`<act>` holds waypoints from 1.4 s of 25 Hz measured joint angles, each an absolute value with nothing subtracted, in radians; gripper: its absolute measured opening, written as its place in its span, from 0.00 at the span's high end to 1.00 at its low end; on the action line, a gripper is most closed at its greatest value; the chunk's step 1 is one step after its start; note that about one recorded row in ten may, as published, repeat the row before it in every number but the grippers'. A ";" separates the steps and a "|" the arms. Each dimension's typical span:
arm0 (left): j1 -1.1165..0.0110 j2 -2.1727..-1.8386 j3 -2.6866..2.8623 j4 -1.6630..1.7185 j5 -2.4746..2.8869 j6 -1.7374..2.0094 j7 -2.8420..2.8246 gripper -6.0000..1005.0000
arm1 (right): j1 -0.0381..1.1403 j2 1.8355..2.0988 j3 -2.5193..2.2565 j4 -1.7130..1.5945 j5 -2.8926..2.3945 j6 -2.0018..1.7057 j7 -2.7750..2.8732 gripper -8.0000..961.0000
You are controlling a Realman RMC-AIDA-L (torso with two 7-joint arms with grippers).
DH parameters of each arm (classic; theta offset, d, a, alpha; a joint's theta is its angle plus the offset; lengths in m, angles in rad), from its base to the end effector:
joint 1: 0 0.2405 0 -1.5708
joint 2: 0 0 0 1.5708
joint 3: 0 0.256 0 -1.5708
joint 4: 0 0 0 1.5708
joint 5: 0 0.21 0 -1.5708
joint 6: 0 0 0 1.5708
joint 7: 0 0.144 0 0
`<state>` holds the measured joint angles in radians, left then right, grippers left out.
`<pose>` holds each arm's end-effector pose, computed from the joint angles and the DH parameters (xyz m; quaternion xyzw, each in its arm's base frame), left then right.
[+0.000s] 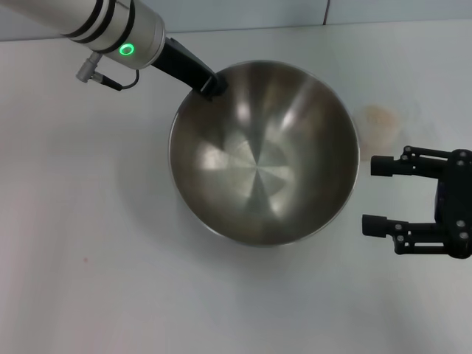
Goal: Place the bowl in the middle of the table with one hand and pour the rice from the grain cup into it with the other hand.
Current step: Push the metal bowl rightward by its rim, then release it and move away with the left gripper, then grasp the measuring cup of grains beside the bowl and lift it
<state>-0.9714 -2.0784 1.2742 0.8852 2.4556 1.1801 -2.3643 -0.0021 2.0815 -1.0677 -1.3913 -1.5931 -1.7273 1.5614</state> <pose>-0.1066 0.4366 -0.0390 -0.9515 -0.2297 0.0630 0.1946 0.2382 0.2292 0.0662 -0.9451 0.1252 0.2649 0.1444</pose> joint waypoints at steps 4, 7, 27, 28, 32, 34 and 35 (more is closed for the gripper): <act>-0.968 -2.078 1.276 0.877 2.445 1.150 -2.343 0.93 | 0.002 2.082 -1.068 -1.391 -1.594 -1.727 1.561 0.18; -0.967 -2.078 1.280 0.874 2.443 1.145 -2.334 0.91 | 0.003 2.082 -1.067 -1.391 -1.595 -1.727 1.561 0.18; -0.767 -2.070 1.248 1.088 2.367 0.901 -2.293 0.60 | 0.013 2.082 -1.064 -1.390 -1.600 -1.719 1.562 0.18; -0.737 -2.070 1.252 1.115 2.334 0.879 -2.263 0.60 | 0.013 2.082 -1.064 -1.390 -1.600 -1.719 1.562 0.18; -0.650 -2.069 1.280 1.162 2.216 0.819 -2.134 0.61 | 0.027 2.082 -1.065 -1.390 -1.600 -1.718 1.562 0.18; -0.630 -2.070 1.287 1.164 2.191 0.801 -2.117 0.62 | 0.033 2.082 -1.065 -1.390 -1.600 -1.717 1.561 0.18; -0.615 -2.069 1.294 1.154 2.180 0.781 -2.124 0.62 | 0.033 2.082 -1.065 -1.390 -1.600 -1.717 1.561 0.18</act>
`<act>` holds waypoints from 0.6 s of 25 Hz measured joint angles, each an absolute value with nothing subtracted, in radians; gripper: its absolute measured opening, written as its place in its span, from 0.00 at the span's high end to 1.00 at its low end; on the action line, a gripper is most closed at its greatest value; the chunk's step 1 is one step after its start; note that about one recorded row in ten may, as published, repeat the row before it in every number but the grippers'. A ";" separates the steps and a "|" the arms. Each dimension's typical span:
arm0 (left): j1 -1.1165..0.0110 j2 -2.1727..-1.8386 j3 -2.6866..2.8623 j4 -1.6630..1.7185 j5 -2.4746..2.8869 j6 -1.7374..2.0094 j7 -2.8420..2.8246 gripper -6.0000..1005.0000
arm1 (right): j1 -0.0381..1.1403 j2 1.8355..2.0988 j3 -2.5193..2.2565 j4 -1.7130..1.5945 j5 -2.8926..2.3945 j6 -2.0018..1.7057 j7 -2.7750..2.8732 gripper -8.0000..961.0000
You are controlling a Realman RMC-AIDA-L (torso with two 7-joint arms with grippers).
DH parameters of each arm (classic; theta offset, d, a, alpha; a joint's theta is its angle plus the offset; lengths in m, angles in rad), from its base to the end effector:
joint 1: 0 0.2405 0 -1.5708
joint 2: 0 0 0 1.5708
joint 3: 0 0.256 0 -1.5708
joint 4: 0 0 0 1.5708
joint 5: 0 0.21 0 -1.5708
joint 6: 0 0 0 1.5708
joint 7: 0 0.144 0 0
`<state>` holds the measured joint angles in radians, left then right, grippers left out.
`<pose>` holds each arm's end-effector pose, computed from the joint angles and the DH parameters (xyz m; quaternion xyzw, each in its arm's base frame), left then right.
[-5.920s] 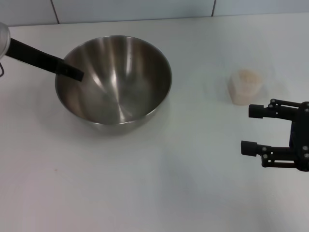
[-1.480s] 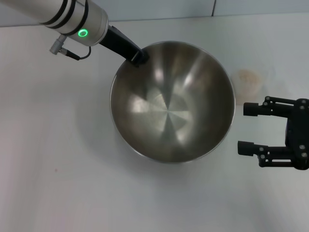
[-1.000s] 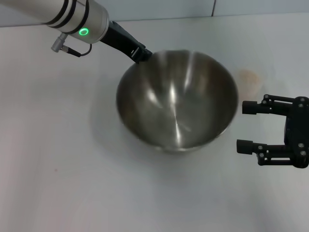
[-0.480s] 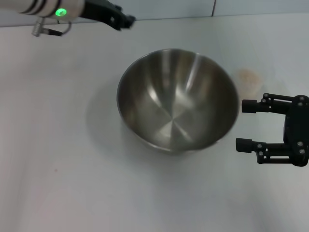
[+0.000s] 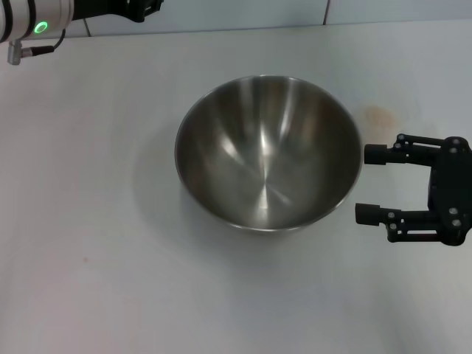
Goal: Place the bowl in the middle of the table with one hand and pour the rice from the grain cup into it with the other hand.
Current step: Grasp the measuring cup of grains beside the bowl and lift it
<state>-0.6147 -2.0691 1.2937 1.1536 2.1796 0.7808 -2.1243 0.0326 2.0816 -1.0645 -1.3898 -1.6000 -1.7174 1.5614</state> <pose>-0.1508 0.4428 0.0251 -0.8979 -0.1896 -0.1112 0.3813 0.2319 0.2386 0.0664 -0.9469 0.1121 0.2640 0.1452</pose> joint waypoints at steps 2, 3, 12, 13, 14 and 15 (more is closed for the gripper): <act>-0.618 -2.066 1.297 1.141 2.186 0.786 -2.143 0.63 | 0.040 2.082 -1.064 -1.389 -1.601 -1.717 1.561 0.18; -0.618 -2.066 1.297 1.141 2.186 0.786 -2.143 0.60 | 0.040 2.082 -1.064 -1.389 -1.601 -1.717 1.561 0.18; -0.542 -2.067 1.274 1.126 1.954 0.776 -1.895 0.34 | 0.061 2.082 -1.054 -1.384 -1.601 -1.715 1.561 0.18; -0.542 -2.067 1.274 1.126 1.954 0.776 -1.895 0.31 | 0.061 2.082 -1.054 -1.384 -1.601 -1.715 1.561 0.18; -0.511 -2.068 1.274 1.140 1.877 0.756 -1.832 0.28 | 0.066 2.082 -1.054 -1.379 -1.602 -1.715 1.561 0.18; -0.494 -2.068 1.273 1.155 1.848 0.736 -1.831 0.25 | 0.068 2.082 -1.054 -1.377 -1.602 -1.714 1.561 0.18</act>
